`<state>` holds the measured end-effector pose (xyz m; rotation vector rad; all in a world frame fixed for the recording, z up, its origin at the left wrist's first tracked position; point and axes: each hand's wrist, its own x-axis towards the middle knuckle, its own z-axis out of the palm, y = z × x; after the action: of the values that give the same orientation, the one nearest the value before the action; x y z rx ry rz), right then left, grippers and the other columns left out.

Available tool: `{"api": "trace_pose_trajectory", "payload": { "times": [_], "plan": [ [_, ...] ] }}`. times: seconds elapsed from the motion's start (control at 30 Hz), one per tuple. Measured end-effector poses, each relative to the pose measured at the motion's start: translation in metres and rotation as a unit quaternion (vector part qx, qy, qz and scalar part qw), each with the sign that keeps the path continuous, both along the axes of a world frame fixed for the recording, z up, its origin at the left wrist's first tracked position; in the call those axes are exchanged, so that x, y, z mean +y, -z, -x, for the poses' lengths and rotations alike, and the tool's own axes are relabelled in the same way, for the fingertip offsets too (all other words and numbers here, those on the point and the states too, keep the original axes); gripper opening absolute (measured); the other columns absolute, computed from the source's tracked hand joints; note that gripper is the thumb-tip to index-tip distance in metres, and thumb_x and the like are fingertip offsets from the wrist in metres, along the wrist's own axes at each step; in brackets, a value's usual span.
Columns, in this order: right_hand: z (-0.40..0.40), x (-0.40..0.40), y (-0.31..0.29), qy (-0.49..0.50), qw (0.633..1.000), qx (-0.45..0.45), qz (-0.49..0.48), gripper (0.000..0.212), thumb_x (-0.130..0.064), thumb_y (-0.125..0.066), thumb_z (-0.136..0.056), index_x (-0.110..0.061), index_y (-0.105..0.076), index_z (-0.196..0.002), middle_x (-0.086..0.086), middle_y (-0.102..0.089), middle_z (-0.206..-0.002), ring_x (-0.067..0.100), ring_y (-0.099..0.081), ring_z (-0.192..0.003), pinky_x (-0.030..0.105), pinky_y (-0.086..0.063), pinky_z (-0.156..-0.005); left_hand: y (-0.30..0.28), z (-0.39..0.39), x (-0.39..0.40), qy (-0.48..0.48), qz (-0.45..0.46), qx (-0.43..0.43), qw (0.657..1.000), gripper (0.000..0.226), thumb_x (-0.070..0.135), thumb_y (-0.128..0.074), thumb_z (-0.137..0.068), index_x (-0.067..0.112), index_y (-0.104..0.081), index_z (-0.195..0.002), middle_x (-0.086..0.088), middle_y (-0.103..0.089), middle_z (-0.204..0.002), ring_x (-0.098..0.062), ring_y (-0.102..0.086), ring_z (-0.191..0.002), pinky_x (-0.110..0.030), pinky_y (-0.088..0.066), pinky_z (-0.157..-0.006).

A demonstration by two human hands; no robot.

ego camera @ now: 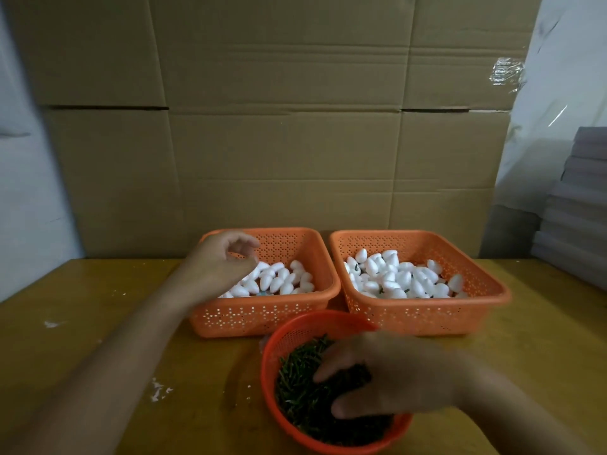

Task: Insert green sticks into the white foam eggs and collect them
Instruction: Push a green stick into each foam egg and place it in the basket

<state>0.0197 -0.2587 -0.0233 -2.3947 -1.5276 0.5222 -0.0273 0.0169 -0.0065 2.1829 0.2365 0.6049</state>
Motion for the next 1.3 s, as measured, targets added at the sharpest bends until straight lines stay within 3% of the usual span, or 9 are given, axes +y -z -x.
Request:
{"api": "trace_pose_trajectory", "payload": {
  "times": [0.1, 0.27, 0.47, 0.7, 0.97, 1.07, 1.17, 1.23, 1.3],
  "plan": [
    [0.007, 0.006, 0.008, -0.023, 0.998, -0.027, 0.052, 0.048, -0.046, -0.068, -0.087, -0.044, -0.056, -0.133, -0.024, -0.049, -0.142, 0.0, -0.049, -0.125, 0.017, -0.039, -0.092, 0.001, -0.015, 0.021, -0.015, -0.123, 0.11, 0.986, 0.021, 0.017, -0.068, -0.092, 0.026, -0.068, -0.111, 0.007, -0.068, -0.109, -0.009, -0.063, -0.1, -0.022, -0.049, -0.083],
    [0.01, 0.009, 0.01, -0.027, 0.996, -0.05, 0.076, 0.049, -0.041, -0.068, -0.087, -0.041, -0.057, -0.135, -0.02, -0.041, -0.151, 0.009, -0.042, -0.137, 0.029, -0.039, -0.105, 0.008, -0.046, 0.046, -0.01, -0.272, 0.252, 0.929, 0.021, 0.018, -0.067, -0.092, 0.026, -0.072, -0.111, 0.004, -0.065, -0.112, -0.016, -0.061, -0.105, -0.035, -0.052, -0.094],
    [0.01, 0.009, 0.005, -0.03, 0.995, -0.046, 0.081, 0.047, -0.041, -0.069, -0.086, -0.041, -0.06, -0.132, -0.02, -0.043, -0.15, 0.01, -0.042, -0.138, 0.032, -0.039, -0.108, 0.02, -0.076, 0.063, 0.018, -0.33, 0.361, 0.872, 0.032, 0.01, -0.063, -0.09, 0.028, -0.072, -0.114, -0.001, -0.067, -0.118, -0.018, -0.066, -0.1, -0.035, -0.057, -0.089],
    [0.006, 0.009, 0.008, -0.039, 0.996, -0.036, 0.076, 0.042, -0.043, -0.068, -0.087, -0.037, -0.062, -0.129, -0.02, -0.055, -0.136, 0.009, -0.051, -0.126, 0.038, -0.046, -0.104, 0.023, -0.084, 0.06, 0.052, -0.373, 0.406, 0.833, 0.036, 0.027, -0.065, -0.093, 0.029, -0.063, -0.13, 0.004, -0.064, -0.126, -0.015, -0.061, -0.107, -0.031, -0.053, -0.089],
    [0.003, 0.008, 0.01, -0.043, 0.996, -0.031, 0.075, 0.043, -0.045, -0.068, -0.087, -0.039, -0.06, -0.13, -0.019, -0.047, -0.146, 0.012, -0.044, -0.135, 0.03, -0.038, -0.101, 0.031, -0.086, 0.053, 0.07, -0.378, 0.387, 0.838, 0.023, 0.034, -0.066, -0.094, 0.028, -0.069, -0.116, 0.004, -0.064, -0.108, -0.011, -0.058, -0.091, -0.024, -0.043, -0.067],
    [0.003, 0.008, 0.01, -0.044, 0.995, -0.036, 0.082, 0.044, -0.046, -0.067, -0.088, -0.04, -0.059, -0.13, -0.018, -0.046, -0.148, 0.012, -0.044, -0.136, 0.034, -0.04, -0.104, 0.03, -0.085, 0.054, 0.065, -0.344, 0.362, 0.864, 0.02, 0.029, -0.072, -0.09, 0.031, -0.07, -0.109, 0.004, -0.069, -0.107, -0.012, -0.066, -0.09, -0.027, -0.054, -0.07],
    [0.003, 0.007, 0.009, -0.042, 0.994, -0.04, 0.088, 0.046, -0.046, -0.068, -0.087, -0.04, -0.059, -0.131, -0.017, -0.047, -0.147, 0.013, -0.043, -0.136, 0.035, -0.04, -0.105, 0.021, -0.081, 0.05, 0.055, -0.277, 0.24, 0.929, 0.016, 0.024, -0.077, -0.084, 0.035, -0.068, -0.092, 0.012, -0.07, -0.099, -0.005, -0.066, -0.088, -0.026, -0.054, -0.073],
    [0.004, 0.008, 0.009, -0.043, 0.994, -0.041, 0.092, 0.046, -0.047, -0.067, -0.086, -0.04, -0.058, -0.131, -0.017, -0.046, -0.147, 0.013, -0.043, -0.136, 0.036, -0.04, -0.106, 0.009, -0.073, 0.04, 0.06, -0.203, 0.124, 0.969, 0.016, 0.025, -0.078, -0.084, 0.036, -0.069, -0.091, 0.016, -0.07, -0.097, -0.001, -0.065, -0.092, -0.019, -0.05, -0.076],
    [0.005, 0.008, 0.009, -0.043, 0.994, -0.041, 0.093, 0.047, -0.047, -0.067, -0.086, -0.04, -0.058, -0.132, -0.017, -0.047, -0.147, 0.013, -0.043, -0.136, 0.039, -0.04, -0.107, -0.005, -0.06, 0.022, 0.1, -0.098, 0.036, 0.989, 0.015, 0.026, -0.079, -0.085, 0.035, -0.07, -0.094, 0.014, -0.072, -0.099, -0.004, -0.068, -0.096, -0.024, -0.053, -0.084]
  ]
}}
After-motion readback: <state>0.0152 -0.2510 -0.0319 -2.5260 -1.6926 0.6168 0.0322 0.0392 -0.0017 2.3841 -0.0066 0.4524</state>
